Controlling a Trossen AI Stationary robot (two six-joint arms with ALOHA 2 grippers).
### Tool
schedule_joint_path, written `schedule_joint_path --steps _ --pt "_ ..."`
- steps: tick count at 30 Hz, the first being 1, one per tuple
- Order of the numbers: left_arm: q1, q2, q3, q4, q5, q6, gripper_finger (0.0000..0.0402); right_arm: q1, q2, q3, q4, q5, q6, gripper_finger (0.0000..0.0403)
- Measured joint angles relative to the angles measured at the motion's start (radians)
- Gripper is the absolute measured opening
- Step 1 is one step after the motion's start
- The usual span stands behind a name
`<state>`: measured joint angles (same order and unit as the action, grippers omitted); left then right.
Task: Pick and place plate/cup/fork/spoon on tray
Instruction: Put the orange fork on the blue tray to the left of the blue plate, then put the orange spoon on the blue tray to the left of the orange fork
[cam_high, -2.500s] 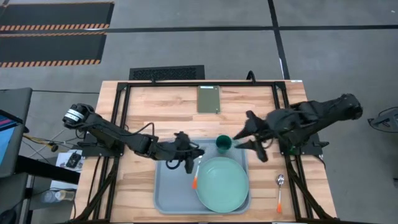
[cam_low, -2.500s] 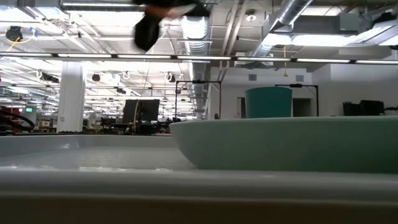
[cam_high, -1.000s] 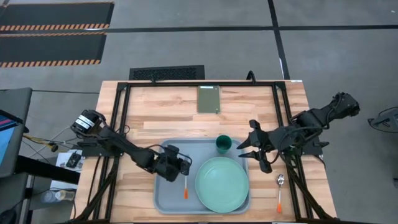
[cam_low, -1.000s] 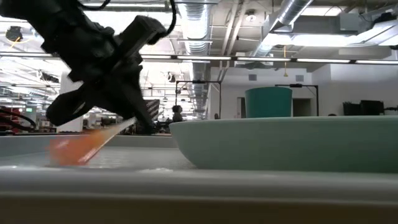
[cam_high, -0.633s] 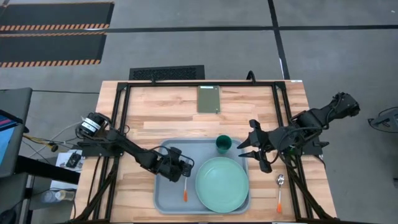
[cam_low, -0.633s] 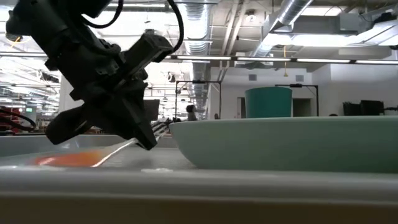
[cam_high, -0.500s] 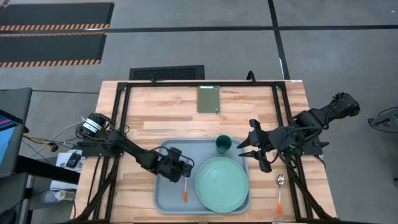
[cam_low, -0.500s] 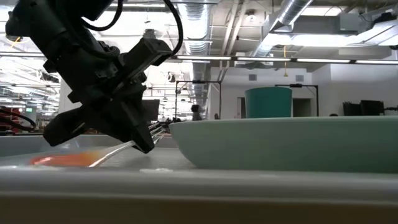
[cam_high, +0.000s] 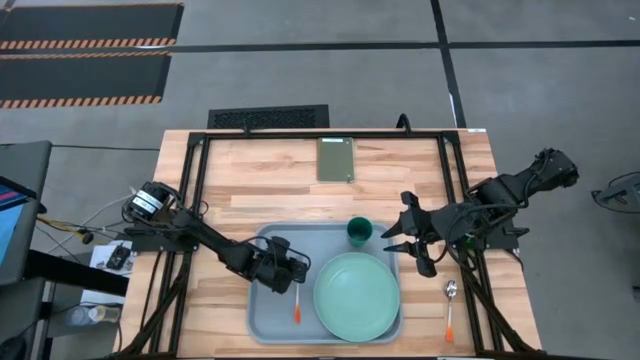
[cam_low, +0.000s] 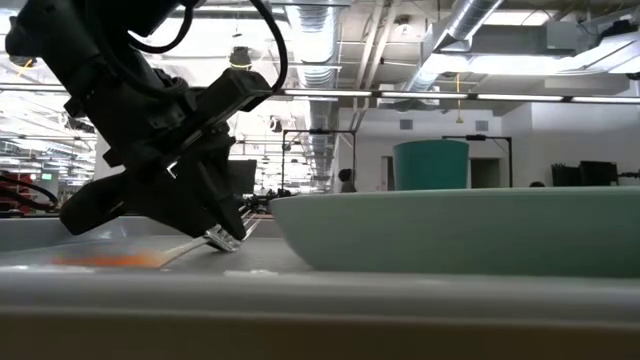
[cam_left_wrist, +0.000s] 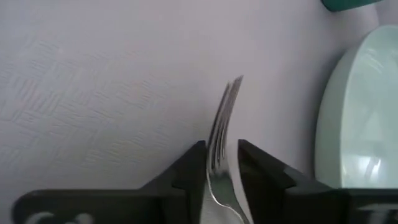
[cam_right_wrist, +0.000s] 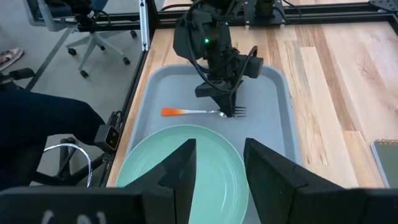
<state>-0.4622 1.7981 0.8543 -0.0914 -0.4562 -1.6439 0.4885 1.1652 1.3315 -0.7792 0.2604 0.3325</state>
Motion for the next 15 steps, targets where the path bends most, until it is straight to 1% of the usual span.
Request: schedule_joint_path --steps 5,8,11,15 --pt "0.0 -0.003 0.001 0.008 0.009 0.005 0.0136 0.0 0.0 0.0 -0.005 0.0 0.0 0.0159" --pt "0.0 -0.02 0.0 -0.005 0.02 0.005 0.0161 0.0 0.0 0.0 -0.012 0.0 0.0 0.0159" --pt "0.0 -0.047 -0.003 -0.014 0.005 0.0 0.0175 0.0 0.0 0.0 -0.016 0.0 0.0 0.0159" --pt "0.0 -0.092 -0.003 -0.012 -0.015 0.0 0.0178 0.0 0.0 0.0 -0.016 0.0 0.0 0.0159"
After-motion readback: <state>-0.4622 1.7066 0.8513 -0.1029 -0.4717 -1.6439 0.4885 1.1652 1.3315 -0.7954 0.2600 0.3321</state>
